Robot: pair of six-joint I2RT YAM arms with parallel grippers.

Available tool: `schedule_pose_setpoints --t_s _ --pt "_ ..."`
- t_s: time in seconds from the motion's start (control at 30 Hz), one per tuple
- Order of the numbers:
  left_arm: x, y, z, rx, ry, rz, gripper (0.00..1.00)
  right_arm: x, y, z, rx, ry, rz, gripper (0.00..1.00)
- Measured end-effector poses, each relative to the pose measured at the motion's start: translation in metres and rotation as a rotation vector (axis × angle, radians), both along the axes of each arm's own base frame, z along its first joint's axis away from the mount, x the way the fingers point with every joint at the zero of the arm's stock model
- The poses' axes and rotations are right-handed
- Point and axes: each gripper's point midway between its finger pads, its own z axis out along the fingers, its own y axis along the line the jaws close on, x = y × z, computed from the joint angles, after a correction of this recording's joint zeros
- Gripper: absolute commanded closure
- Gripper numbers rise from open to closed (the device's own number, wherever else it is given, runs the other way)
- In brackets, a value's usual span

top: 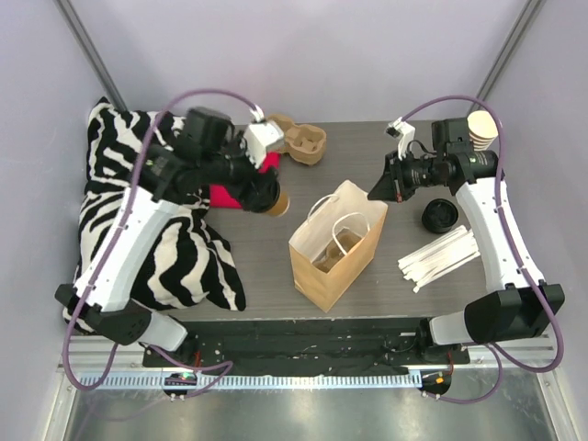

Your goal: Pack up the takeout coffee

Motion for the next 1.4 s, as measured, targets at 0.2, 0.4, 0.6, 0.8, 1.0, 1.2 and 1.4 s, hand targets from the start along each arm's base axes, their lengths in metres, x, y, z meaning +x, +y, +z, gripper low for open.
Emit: schedule_pose_setpoints --t_s 0.2,0.4,0.6,0.8,1.0,1.2,1.4 --pt "-0.014 -0.008 0.124 -0.208 -0.237 -0.064 0.84 -0.009 0.009 0.009 -0.002 -0.038 0.029 0.99" --pt "-0.041 -0.034 0.159 -0.297 -0.295 -0.156 0.84 -0.013 0.016 0.010 -0.007 -0.044 0.049 0.99" --pt "-0.066 -0.089 0.142 -0.287 -0.241 -0.289 0.84 -0.016 0.022 0.011 -0.004 -0.035 0.057 0.99" --pt "-0.066 -0.124 0.112 -0.219 -0.204 -0.319 0.85 -0.019 0.026 0.012 0.002 -0.026 0.062 0.99" --pt "-0.061 -0.133 0.072 -0.112 -0.163 -0.313 0.86 -0.025 0.028 0.018 0.013 -0.033 0.063 0.99" --pt "-0.057 -0.132 0.033 -0.009 -0.116 -0.307 0.87 -0.036 0.029 0.031 0.035 -0.065 0.057 0.99" --pt "-0.069 -0.143 0.033 0.009 -0.154 -0.357 0.87 -0.044 0.031 0.028 0.055 -0.043 0.047 0.99"
